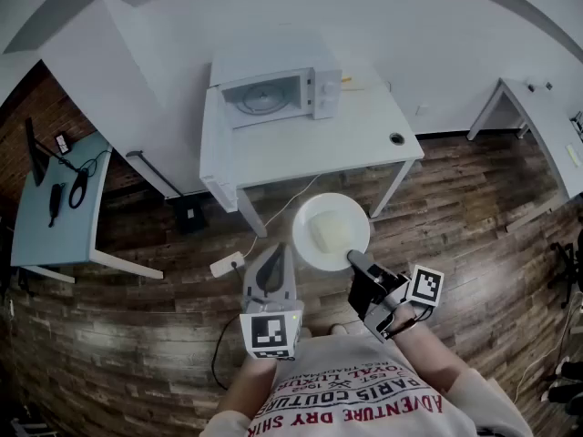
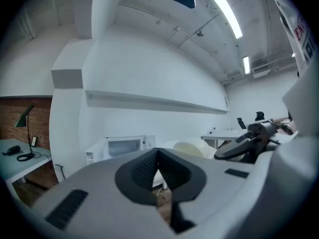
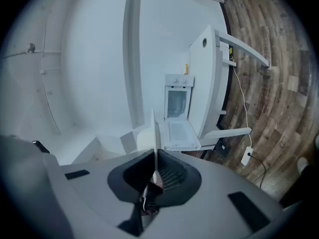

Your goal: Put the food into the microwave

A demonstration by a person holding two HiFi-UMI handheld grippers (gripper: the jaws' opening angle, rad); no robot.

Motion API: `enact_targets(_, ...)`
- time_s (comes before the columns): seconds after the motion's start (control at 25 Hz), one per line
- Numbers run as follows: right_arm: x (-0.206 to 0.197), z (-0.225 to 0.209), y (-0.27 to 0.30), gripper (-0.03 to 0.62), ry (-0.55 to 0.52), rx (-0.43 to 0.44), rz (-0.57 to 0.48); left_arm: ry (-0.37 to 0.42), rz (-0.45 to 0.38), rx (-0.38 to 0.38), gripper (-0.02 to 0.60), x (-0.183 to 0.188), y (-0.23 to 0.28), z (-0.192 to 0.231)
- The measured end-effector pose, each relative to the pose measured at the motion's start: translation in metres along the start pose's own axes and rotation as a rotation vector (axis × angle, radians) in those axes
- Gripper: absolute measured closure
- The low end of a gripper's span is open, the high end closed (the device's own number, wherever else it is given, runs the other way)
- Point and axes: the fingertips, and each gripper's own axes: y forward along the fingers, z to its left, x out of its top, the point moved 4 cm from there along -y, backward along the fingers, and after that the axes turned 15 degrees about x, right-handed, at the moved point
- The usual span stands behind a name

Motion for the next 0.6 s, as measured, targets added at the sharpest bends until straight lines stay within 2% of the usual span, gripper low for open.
enact_targets(0.44, -0.0011, -0.0045, 0.0027, 0.571, -0.018, -0.015, 0.002, -0.005, -0.005, 0.010, 0.577, -0.0008, 0.0040, 0.0029)
enact_targets(0.6, 0.0003, -0.0055, 0.0053, 0.572, -0.015, -0.017, -0.027, -0.011, -0.006, 0.008, 0.575, -0.0025, 0.0057, 0.0076)
